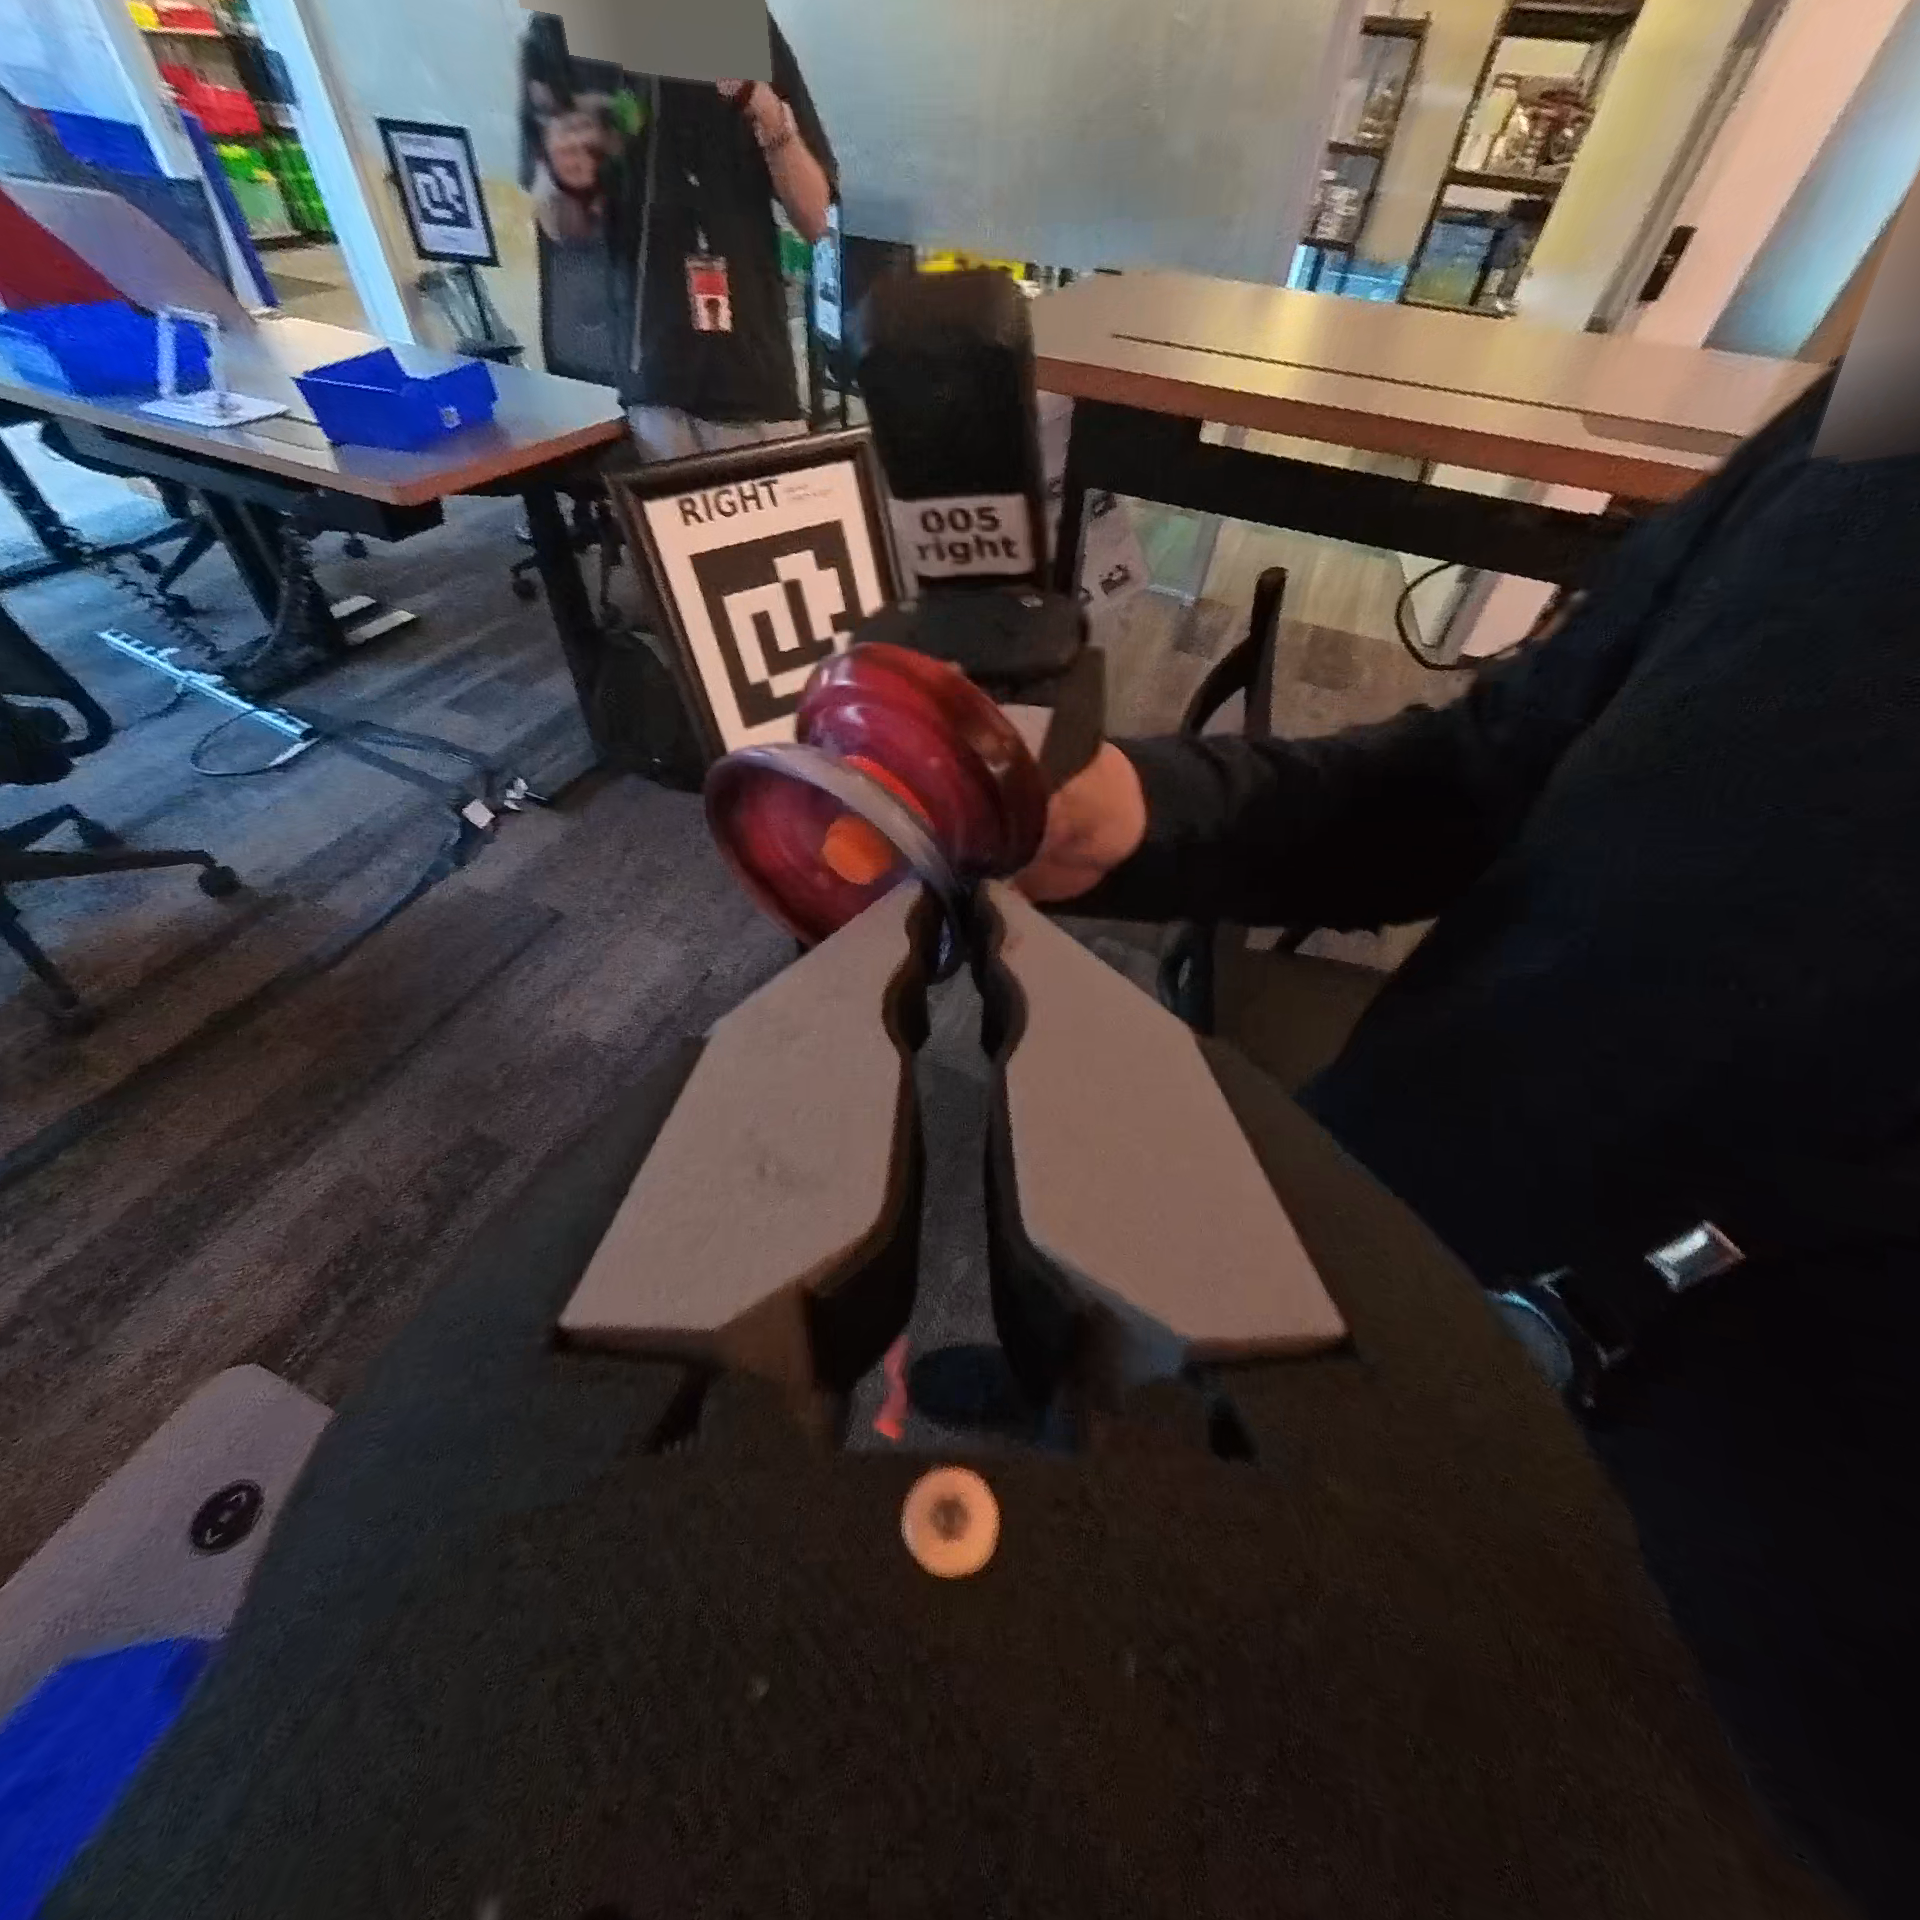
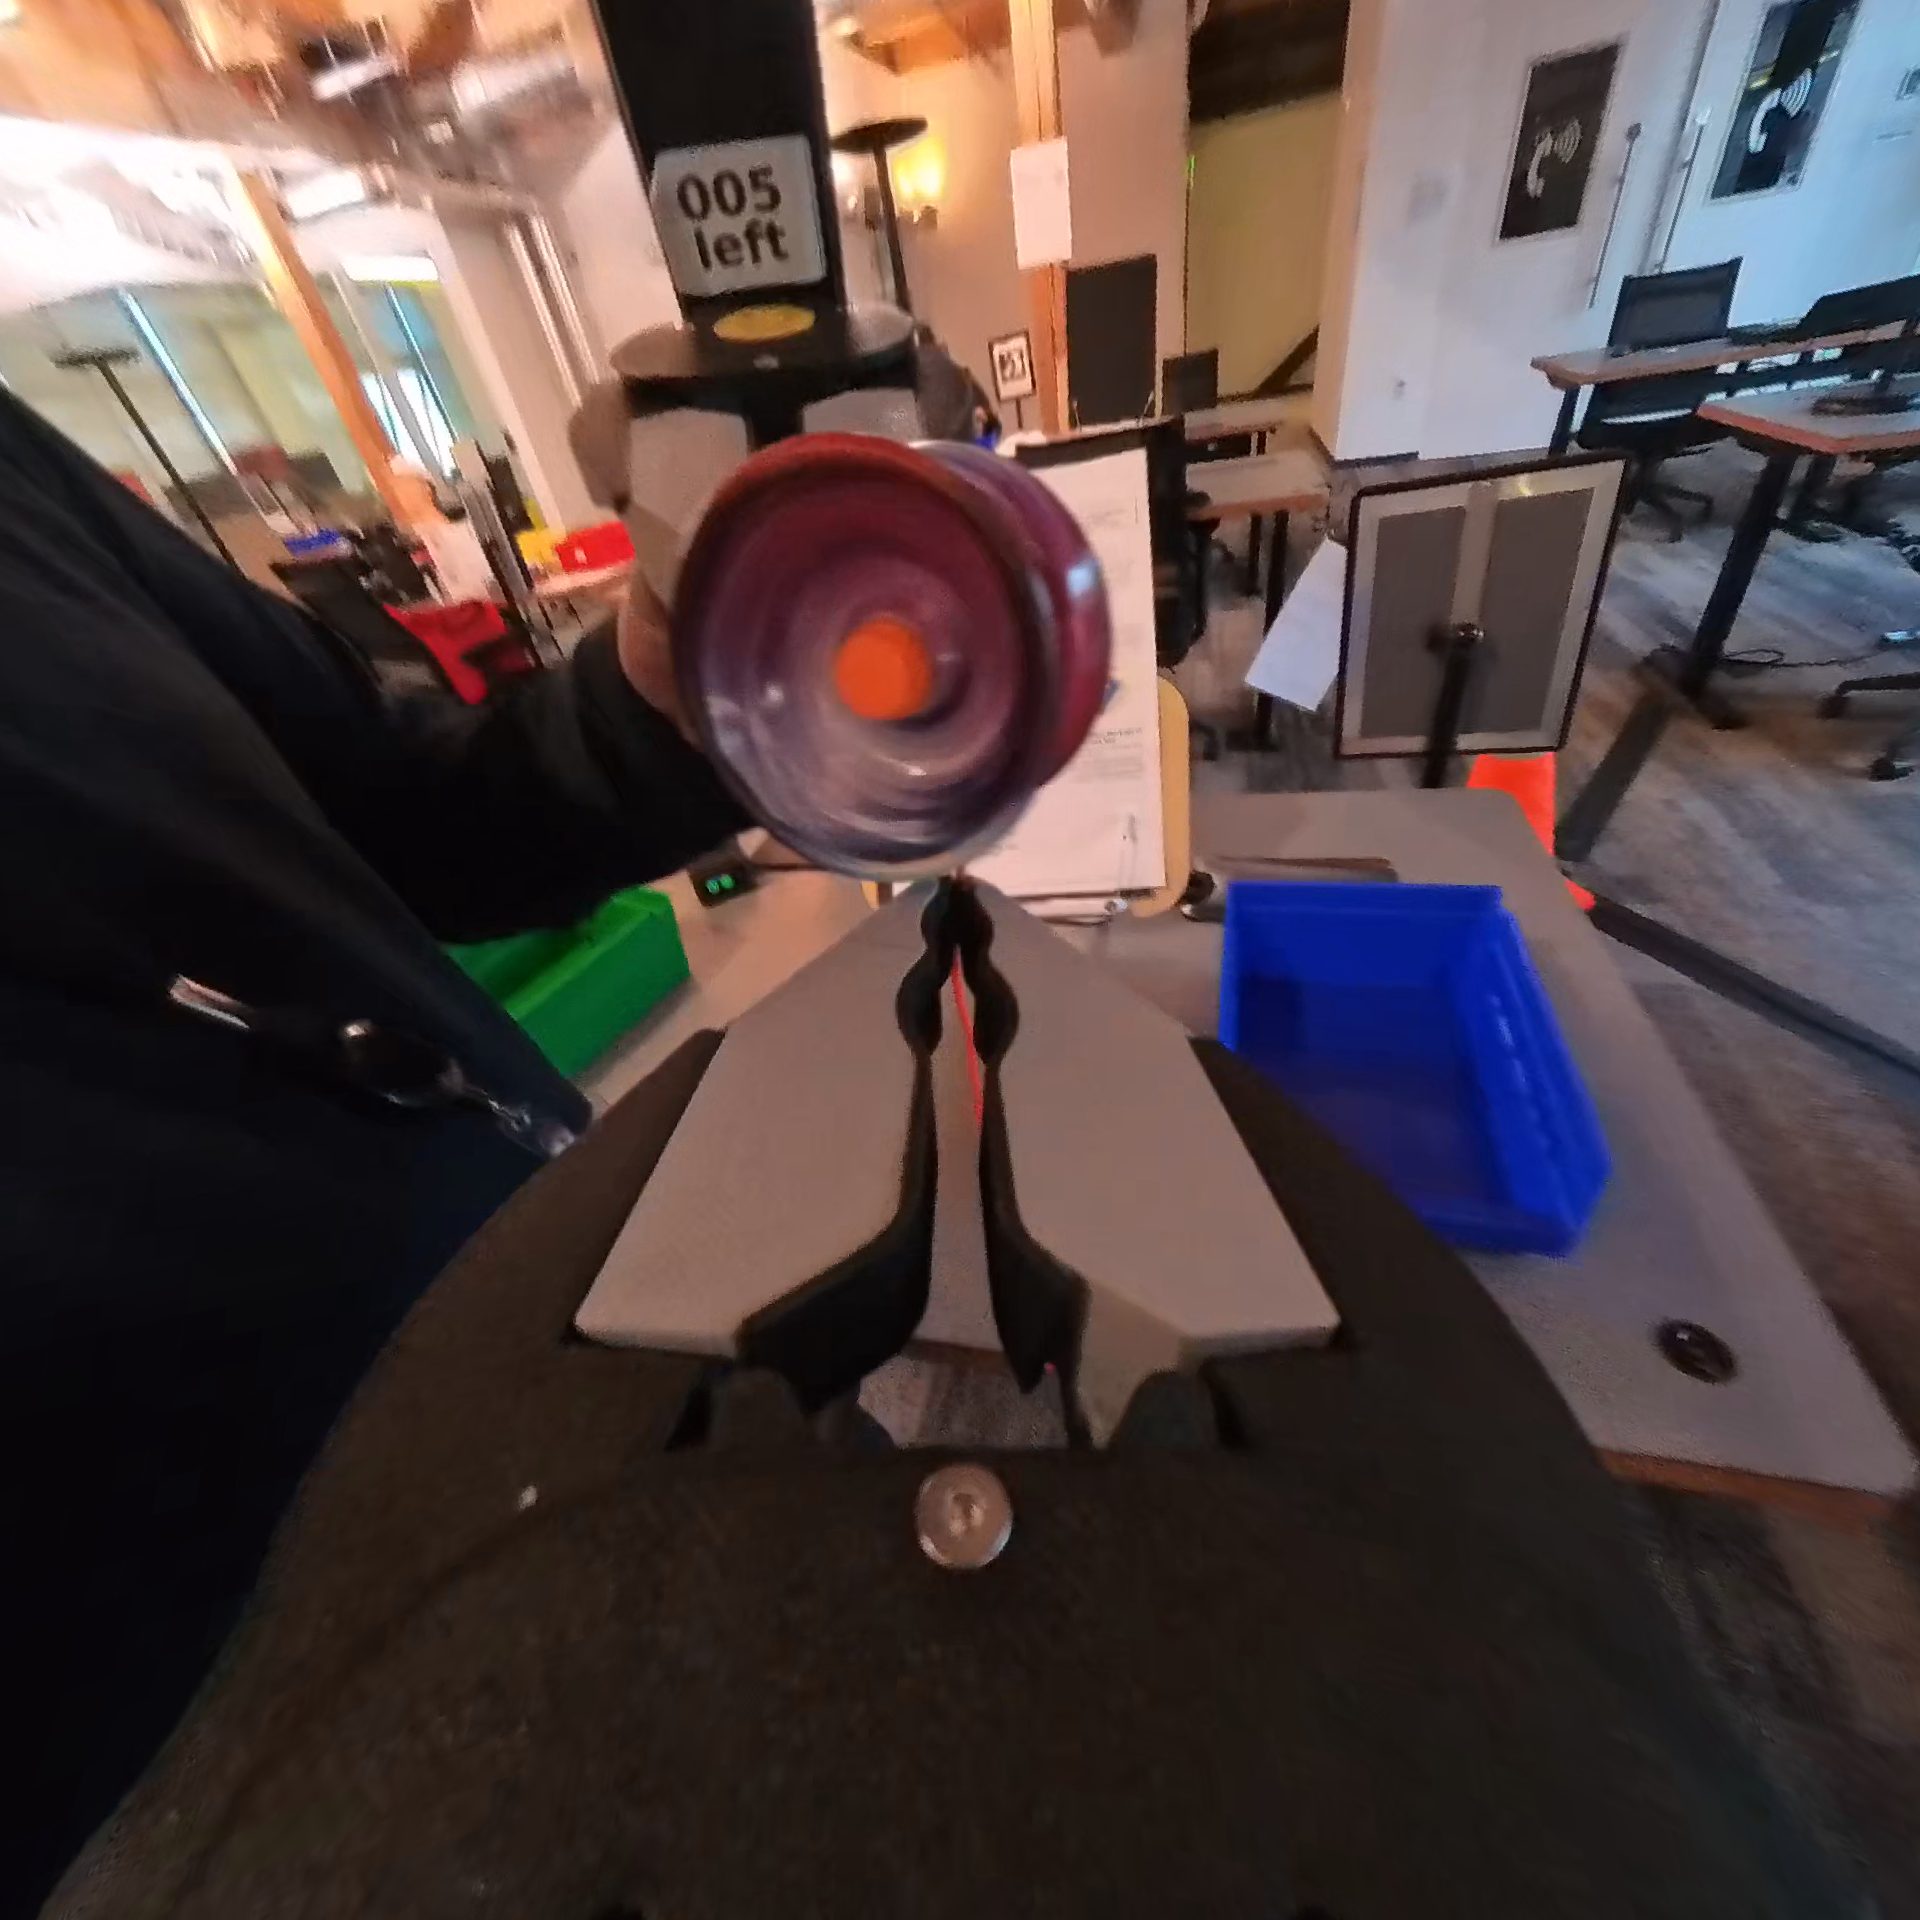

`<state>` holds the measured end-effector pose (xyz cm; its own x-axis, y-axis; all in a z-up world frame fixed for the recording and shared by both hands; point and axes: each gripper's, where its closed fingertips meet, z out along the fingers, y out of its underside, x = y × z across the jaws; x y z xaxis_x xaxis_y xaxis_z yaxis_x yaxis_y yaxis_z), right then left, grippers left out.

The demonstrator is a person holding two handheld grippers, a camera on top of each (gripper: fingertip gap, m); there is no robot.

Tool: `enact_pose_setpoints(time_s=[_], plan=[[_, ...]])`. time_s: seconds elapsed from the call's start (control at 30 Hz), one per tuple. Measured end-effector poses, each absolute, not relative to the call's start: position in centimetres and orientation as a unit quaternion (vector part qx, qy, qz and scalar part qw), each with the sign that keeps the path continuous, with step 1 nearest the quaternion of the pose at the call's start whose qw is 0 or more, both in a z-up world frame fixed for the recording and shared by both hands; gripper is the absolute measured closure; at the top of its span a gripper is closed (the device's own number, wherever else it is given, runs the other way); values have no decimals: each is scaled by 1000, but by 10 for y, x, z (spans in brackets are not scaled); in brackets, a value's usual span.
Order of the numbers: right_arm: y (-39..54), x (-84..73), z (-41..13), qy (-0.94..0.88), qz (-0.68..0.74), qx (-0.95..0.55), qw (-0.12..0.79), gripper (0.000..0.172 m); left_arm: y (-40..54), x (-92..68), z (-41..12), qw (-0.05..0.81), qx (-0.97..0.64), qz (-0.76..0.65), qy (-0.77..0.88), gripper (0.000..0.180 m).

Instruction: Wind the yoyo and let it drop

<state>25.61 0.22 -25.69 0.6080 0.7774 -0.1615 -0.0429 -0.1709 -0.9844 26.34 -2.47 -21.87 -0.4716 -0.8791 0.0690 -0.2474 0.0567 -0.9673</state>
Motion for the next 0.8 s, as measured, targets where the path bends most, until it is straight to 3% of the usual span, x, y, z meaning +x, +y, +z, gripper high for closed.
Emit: enact_pose_setpoints(time_s=[0.17,0.33,0.63,0.8], plan=[[3,240,-264,-264,359,-696,563,172,-23,265,-188,287,-407,-623,604,179],[-4,222,-266,-269,379,-697,546,172,8,273,-186,346,-450,-590,574,180],[-10,223,-260,-341,251,-747,512,172,39,280,-263,426,-505,-305,686,179],[4,270,-252,-396,39,-775,490,172,15,266,-307,343,-478,-264,764,179]])
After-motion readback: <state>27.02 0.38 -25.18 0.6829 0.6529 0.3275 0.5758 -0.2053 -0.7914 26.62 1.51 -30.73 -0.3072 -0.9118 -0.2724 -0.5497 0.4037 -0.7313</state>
